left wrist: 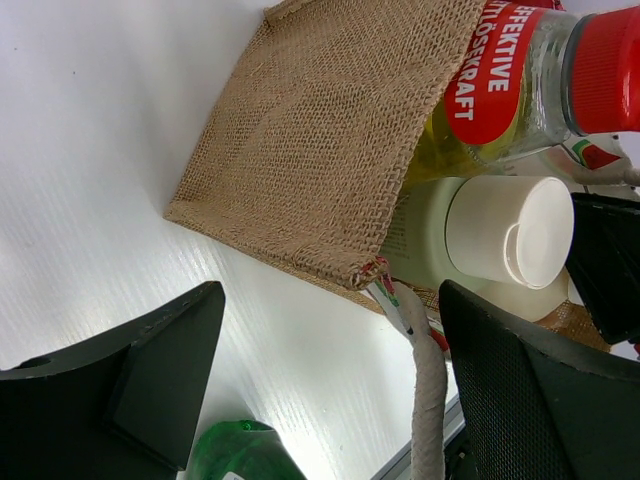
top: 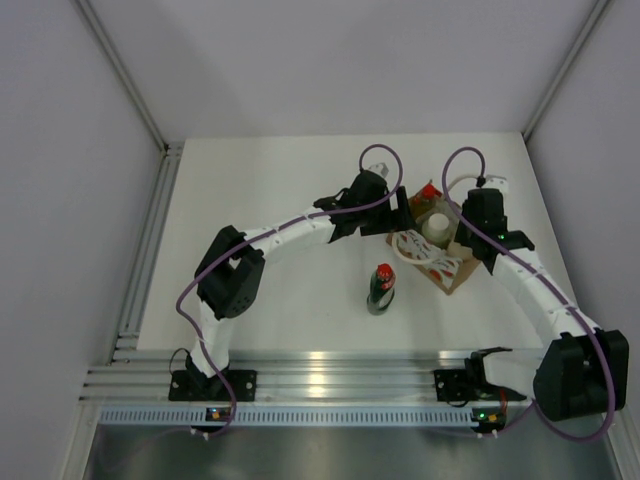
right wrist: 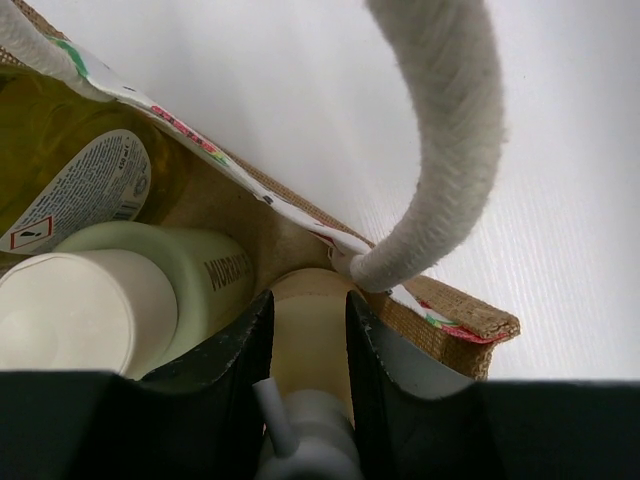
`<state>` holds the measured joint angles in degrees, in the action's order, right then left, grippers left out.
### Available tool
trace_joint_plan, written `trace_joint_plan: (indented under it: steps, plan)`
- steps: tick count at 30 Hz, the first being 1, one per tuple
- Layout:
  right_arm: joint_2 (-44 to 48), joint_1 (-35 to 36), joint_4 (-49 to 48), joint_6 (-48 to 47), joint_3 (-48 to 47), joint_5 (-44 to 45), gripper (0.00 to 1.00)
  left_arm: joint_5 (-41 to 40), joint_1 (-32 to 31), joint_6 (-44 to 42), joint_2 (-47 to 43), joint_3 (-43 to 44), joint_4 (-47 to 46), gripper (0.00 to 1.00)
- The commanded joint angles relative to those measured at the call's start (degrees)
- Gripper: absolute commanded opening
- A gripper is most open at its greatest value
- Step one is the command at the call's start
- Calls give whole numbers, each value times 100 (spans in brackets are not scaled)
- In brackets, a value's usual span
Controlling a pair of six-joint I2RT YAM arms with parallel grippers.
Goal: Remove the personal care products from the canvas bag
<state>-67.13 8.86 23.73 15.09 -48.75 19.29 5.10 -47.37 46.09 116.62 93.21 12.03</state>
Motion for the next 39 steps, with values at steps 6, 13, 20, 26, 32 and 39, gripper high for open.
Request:
trace_joint_plan:
  steps: [6,13,20,26,32,39]
  plan:
    - [394,-16,-219,-252,-143,-30,0,-36,-9,-56,-113,118,-166,92]
    - [447,-16,-210,-366,-319,13,0,-71,-9,-38,-104,110,-166,92]
    - [245,-16,-219,-367,-249,-13,0,-53,-9,-38,-104,118,-175,92]
    - [210,-16,-246,-358,-293,-30,0,-53,-9,-38,-87,127,-175,92]
    - [-71,-25,-509,-279,50,-110,0,8,-9,-12,-34,145,-175,92]
    - [-336,-43,-509,-112,76,-214,0,-18,-9,-65,-95,119,-166,91]
